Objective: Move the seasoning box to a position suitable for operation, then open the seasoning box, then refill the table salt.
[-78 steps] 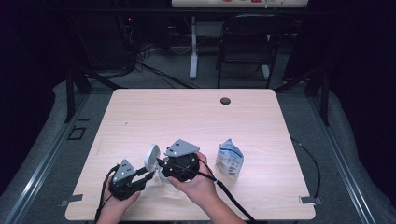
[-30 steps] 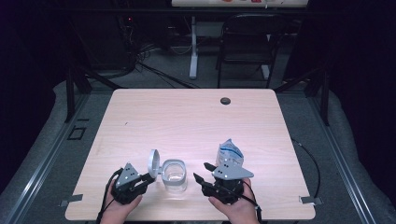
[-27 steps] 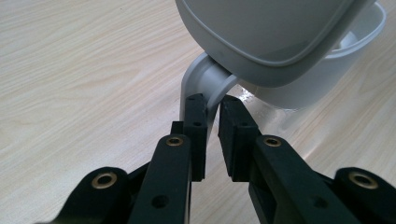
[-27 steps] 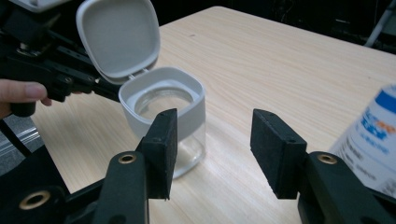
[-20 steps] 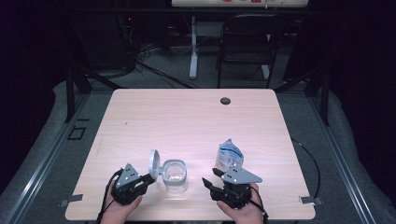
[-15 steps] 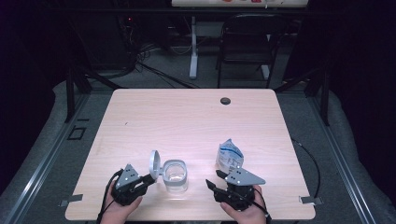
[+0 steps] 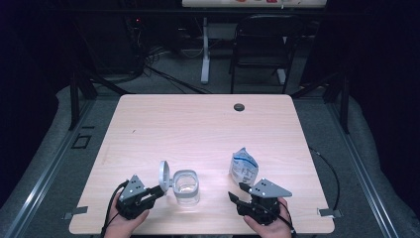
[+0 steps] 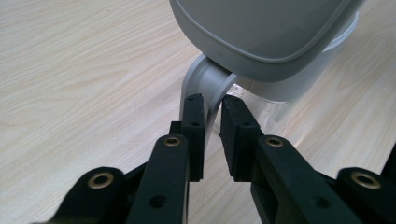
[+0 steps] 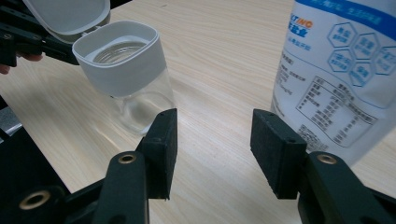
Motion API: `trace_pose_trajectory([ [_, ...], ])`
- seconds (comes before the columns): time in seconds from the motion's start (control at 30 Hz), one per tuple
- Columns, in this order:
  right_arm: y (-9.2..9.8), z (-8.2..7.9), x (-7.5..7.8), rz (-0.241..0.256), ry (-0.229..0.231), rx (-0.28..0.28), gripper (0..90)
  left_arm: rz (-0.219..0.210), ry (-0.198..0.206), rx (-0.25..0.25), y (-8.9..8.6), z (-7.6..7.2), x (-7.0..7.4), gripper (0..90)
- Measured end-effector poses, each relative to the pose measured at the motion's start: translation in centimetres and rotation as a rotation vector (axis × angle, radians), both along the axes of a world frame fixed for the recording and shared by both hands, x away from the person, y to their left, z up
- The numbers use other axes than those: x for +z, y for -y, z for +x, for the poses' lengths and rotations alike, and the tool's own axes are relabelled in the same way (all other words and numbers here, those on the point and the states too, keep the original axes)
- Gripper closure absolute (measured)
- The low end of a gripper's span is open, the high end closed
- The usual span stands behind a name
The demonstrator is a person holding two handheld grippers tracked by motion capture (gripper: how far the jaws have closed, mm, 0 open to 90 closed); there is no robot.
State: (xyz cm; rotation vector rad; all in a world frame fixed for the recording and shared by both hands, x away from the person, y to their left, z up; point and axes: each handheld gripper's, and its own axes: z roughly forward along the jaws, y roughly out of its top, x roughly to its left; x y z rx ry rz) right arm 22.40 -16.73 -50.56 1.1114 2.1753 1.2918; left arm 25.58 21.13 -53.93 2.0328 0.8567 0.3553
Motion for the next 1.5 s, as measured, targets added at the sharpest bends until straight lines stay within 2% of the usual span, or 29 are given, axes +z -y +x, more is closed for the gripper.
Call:
trace_pose_trajectory([
  [0.27, 1.4, -0.5, -0.3, -0.006, -0.009, -0.029, 51.5, -0.032, 0.016, 0.023, -1.4, 0.0, 0.7, 66.1],
  [0.4, 2.1, -0.4, -0.5, -0.001, -0.014, -0.046, 51.5, -0.035, 0.025, 0.053, -1.9, 0.2, 0.9, 63.9],
  [0.6, 2.8, -0.2, -0.7, 0.001, -0.023, -0.066, 51.6, -0.015, 0.028, 0.112, -2.8, 0.4, 0.8, 61.9],
  [0.87, 3.3, -0.4, -0.4, 0.0, -0.017, -0.08, 51.5, -0.033, 0.023, 0.166, -3.6, 0.7, 0.7, 59.1],
  [1.37, 5.5, -0.2, -0.5, -0.009, -0.025, -0.135, 51.2, -0.023, 0.018, 0.169, -3.9, 0.9, 0.7, 57.8],
  [1.5, 5.7, 0.1, -0.6, -0.005, -0.024, -0.146, 51.0, -0.036, 0.027, 0.177, -3.9, 0.9, 0.5, 57.5],
])
